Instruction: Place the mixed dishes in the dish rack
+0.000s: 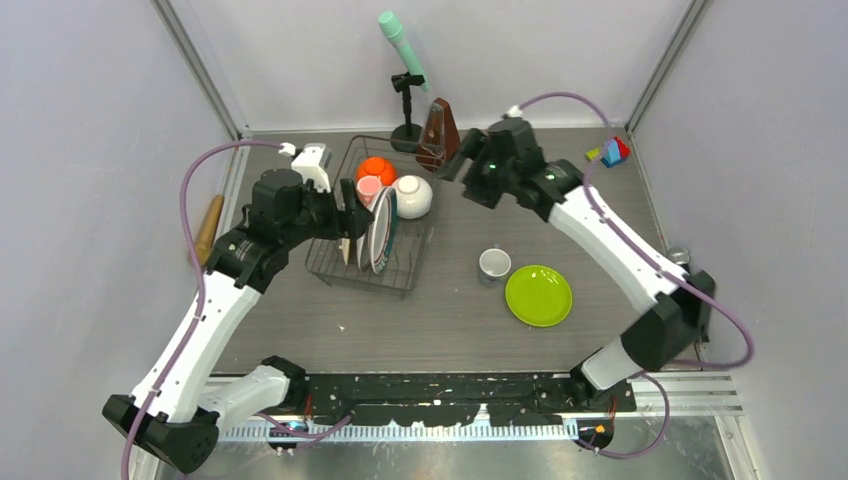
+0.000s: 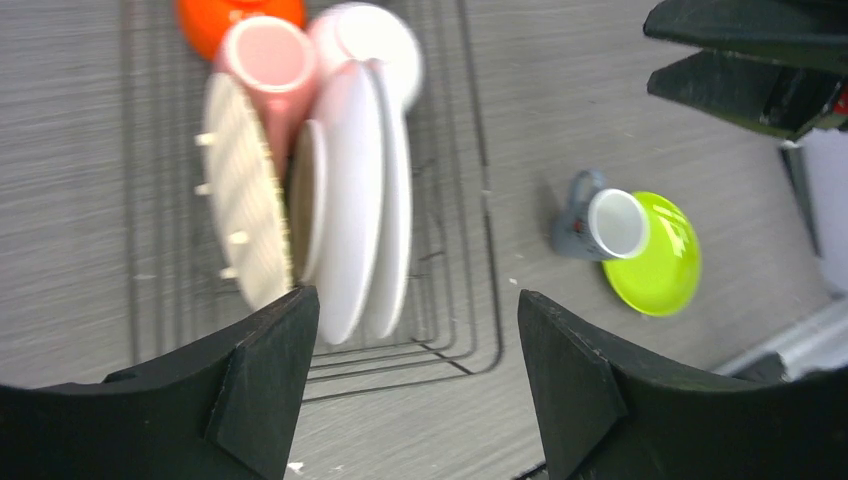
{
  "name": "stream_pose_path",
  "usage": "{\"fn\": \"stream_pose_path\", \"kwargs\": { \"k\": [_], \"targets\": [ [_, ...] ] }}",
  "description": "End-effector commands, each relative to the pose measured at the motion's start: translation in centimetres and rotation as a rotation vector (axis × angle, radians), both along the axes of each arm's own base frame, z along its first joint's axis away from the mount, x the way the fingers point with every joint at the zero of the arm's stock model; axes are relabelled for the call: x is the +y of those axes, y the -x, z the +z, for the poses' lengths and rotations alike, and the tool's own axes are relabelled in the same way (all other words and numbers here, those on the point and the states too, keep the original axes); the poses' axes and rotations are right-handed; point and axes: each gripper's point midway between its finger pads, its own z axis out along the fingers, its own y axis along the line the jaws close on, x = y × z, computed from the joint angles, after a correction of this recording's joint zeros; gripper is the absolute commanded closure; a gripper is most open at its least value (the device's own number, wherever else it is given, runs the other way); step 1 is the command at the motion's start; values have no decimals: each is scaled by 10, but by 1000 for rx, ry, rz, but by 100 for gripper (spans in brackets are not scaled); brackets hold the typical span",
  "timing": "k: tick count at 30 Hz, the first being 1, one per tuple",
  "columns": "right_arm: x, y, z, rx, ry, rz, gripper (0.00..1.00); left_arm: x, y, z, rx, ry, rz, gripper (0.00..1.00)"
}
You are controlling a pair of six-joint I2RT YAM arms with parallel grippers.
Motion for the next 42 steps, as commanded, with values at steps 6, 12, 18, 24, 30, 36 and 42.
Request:
{"fn": "stream_pose_path", "kwargs": {
  "k": [6,12,18,24,30,36,42],
  "targets": [
    [-138,58,-61,112,501,-143,24,-58,9,15,25,213,-264,25],
    [-142,88,-102,225,581,14,19,-64,6,16,33,243,-271,22],
    [-157,97,-135,301,687,26,27,-60,8,13,50,241,-245,22],
    [-150,92,-158,314,672,34,37,-55,9,9,55,228,-221,21],
    [-140,81,-178,310,640,18,47,-51,7,10,56,213,-196,21],
    [-126,81,-187,325,563,50,82,-51,4,8,80,210,-179,20],
    [-125,72,-144,224,478,38,100,-58,5,10,105,254,-195,15]
  ]
}}
